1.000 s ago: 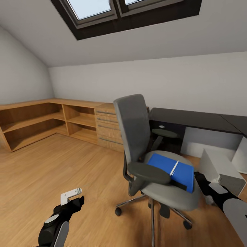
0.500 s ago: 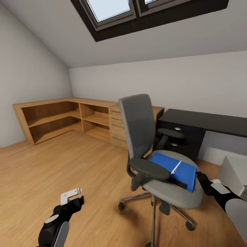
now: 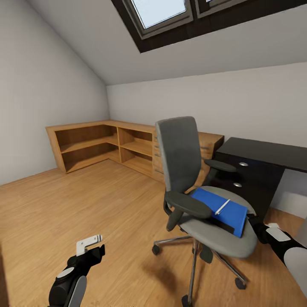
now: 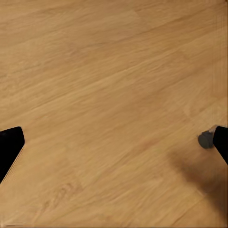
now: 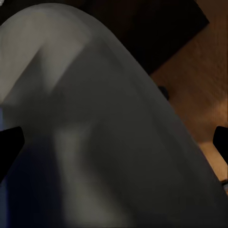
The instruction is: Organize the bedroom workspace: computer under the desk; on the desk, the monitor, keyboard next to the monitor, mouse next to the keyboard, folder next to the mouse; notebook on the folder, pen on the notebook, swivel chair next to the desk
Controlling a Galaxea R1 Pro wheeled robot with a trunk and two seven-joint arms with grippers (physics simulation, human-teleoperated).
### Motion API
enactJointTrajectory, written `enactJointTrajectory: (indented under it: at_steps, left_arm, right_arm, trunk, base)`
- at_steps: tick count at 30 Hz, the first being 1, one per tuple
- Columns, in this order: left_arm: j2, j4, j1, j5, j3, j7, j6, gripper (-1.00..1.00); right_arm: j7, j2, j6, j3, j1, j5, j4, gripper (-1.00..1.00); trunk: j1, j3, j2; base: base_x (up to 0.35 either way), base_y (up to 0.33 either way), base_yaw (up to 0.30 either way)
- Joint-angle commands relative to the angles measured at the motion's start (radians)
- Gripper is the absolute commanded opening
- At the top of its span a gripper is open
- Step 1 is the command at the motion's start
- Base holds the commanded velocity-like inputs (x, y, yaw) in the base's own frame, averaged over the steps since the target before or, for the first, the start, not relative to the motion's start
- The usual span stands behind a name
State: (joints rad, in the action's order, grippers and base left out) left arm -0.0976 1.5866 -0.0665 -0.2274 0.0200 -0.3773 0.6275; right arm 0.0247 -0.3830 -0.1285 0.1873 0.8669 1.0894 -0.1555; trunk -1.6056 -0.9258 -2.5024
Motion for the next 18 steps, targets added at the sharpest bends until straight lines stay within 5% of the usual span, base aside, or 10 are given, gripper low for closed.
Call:
enactJointTrajectory:
  at_steps: [1,12,18]
  left_arm:
    - [-0.001,0.0,-0.001,-0.01,0.0,-0.008,0.003,1.0]
    - [-0.004,-0.001,-0.001,-0.01,-0.015,-0.009,0.003,1.0]
    - [-0.004,-0.013,-0.001,-0.01,-0.02,-0.009,0.003,1.0]
  right_arm:
    - [0.0,0.042,-0.005,-0.005,0.0,0.01,-0.001,1.0]
    - [0.0,0.041,-0.005,-0.004,0.0,0.01,-0.001,1.0]
    - [0.002,0.042,-0.005,-0.003,0.0,0.01,0.0,1.0]
  trunk:
    - [0.0,-0.001,0.0]
    - [0.0,-0.001,0.0]
    - [0.0,-0.001,0.0]
  base:
    - [0.0,0.0,0.272]
    - [0.0,0.0,0.272]
    - [0.0,0.0,0.037]
